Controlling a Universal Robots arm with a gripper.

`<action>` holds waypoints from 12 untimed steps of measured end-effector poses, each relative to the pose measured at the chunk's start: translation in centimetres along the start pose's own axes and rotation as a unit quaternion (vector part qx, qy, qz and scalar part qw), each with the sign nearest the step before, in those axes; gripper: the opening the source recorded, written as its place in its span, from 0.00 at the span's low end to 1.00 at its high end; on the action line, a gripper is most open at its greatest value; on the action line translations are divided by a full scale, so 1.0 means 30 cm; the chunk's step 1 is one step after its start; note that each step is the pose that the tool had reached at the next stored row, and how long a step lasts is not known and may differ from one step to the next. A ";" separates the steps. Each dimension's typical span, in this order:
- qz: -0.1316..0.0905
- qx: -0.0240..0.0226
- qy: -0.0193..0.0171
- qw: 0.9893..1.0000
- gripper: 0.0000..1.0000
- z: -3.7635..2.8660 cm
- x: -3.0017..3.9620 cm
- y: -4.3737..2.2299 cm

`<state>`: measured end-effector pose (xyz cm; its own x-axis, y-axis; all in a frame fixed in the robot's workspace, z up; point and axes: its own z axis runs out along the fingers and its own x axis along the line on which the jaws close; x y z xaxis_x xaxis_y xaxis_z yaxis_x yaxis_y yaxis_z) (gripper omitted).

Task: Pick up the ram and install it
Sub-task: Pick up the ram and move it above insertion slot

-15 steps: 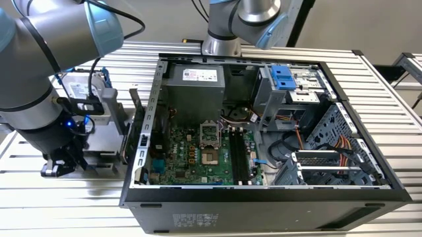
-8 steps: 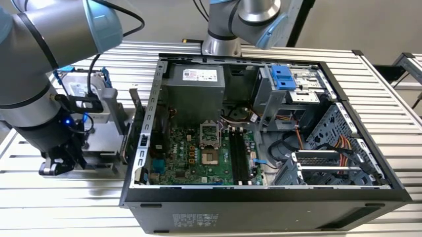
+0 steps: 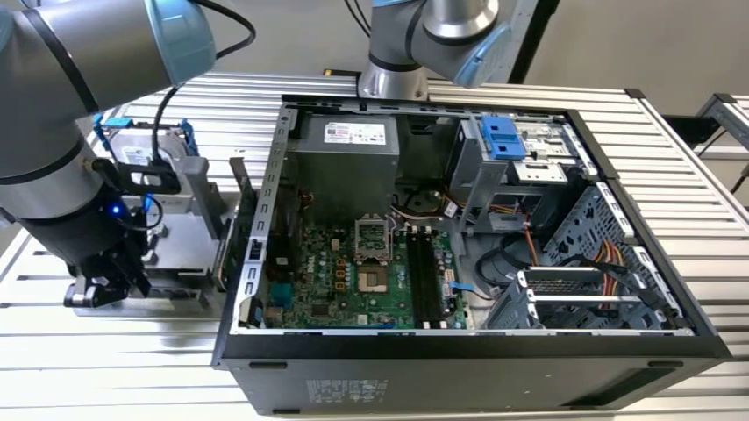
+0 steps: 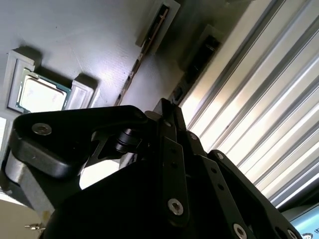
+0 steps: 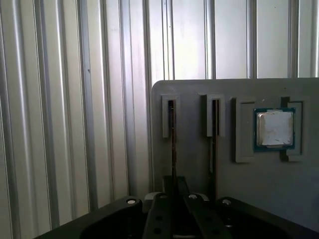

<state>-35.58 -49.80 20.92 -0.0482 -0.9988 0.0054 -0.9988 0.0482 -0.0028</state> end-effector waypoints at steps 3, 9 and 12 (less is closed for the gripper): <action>0.000 0.000 0.000 1.000 0.00 -0.017 0.000 0.000; -0.002 0.000 0.000 1.000 0.00 -0.046 0.000 0.000; -0.003 0.000 0.000 1.000 0.00 -0.059 0.000 0.000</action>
<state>-35.58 -49.79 22.68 -0.0424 -0.9991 0.0052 -0.9991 0.0424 -0.0031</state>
